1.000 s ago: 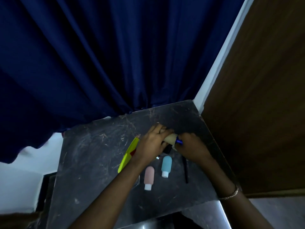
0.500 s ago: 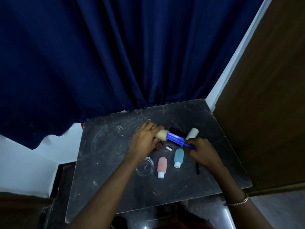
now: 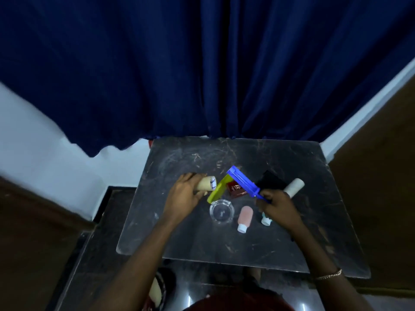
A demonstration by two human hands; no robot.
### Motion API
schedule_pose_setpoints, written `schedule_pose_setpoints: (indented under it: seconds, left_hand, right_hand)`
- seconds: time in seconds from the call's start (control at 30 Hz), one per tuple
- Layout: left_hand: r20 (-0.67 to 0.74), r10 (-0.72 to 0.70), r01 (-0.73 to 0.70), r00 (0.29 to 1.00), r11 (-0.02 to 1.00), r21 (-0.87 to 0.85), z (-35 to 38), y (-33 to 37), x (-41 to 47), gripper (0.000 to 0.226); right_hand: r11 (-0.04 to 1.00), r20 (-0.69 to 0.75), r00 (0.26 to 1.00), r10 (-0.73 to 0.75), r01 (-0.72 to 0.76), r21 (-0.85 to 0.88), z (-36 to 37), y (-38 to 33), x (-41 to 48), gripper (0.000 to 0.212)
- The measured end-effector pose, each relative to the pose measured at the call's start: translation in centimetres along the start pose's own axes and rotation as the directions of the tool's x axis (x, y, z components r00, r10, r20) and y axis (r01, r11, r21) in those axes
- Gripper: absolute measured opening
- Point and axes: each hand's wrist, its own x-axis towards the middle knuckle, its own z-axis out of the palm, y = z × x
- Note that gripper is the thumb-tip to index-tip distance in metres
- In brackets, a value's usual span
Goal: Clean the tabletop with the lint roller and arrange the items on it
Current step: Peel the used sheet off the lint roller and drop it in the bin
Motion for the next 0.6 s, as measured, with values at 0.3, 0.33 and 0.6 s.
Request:
schedule_pose_setpoints:
  seconds: [0.3, 0.33, 0.6]
  left_hand:
    - [-0.189, -0.33, 0.337, 0.925, 0.941, 0.006, -6.2, -7.5, -10.8, 0.057]
    - [-0.205, -0.361, 0.371, 0.91, 0.928, 0.011, -6.8, -8.2, -12.4, 0.056]
    - [-0.307, -0.549, 0.585, 0.777, 0.81, 0.032, -10.0, -11.3, -22.9, 0.058]
  right_hand:
    - [0.98, 0.325, 0.932, -0.163, 0.114, 0.165, 12.2, -7.6, 2.8, 0.015]
    - [0.978, 0.366, 0.917, -0.161, 0.099, 0.183, 13.7, -8.4, 2.9, 0.013]
    - [0.964, 0.588, 0.772, -0.239, 0.117, 0.238, 23.1, -14.1, 1.1, 0.011]
